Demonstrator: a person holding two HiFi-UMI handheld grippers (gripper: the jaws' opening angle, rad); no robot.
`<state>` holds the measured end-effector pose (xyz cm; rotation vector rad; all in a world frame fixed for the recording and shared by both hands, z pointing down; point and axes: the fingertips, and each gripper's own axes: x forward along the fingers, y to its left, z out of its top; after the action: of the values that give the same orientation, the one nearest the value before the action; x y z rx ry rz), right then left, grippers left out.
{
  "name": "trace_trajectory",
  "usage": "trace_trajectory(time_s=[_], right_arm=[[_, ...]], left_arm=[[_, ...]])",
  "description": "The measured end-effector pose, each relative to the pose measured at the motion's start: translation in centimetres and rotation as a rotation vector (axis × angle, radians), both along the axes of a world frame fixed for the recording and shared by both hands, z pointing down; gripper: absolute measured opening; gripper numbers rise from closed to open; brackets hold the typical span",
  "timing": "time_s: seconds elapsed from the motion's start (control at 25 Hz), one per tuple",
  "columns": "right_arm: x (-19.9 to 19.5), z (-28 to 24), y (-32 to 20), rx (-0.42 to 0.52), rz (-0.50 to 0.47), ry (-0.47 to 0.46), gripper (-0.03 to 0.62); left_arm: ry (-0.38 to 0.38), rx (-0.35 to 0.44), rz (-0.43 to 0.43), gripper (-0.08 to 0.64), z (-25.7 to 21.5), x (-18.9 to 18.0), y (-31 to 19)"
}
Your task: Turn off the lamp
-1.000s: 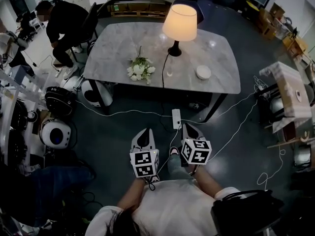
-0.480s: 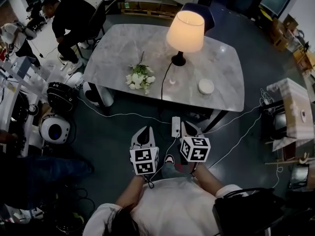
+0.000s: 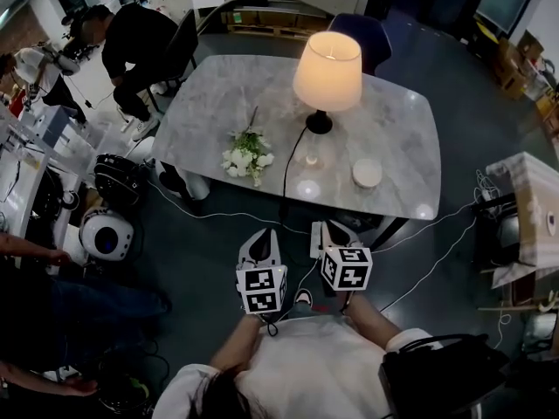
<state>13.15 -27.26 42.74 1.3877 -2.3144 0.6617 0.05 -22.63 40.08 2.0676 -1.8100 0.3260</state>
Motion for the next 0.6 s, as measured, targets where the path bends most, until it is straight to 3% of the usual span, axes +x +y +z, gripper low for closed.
trace_trajectory(time_s=[0.2,0.6], right_arm=[[0.6,1.0,-1.4,-0.02,-0.017,-0.022,-0.002],[0.1,5.0,-1.7,-0.125,-0.065,-0.034,-0.002]], left_arm=[[-0.014,-0.01,-0.031,-0.005,0.6,0.3,-1.1],[-0.01,-0.106,-0.115,-0.005,4.2,-1.3,-1.1]])
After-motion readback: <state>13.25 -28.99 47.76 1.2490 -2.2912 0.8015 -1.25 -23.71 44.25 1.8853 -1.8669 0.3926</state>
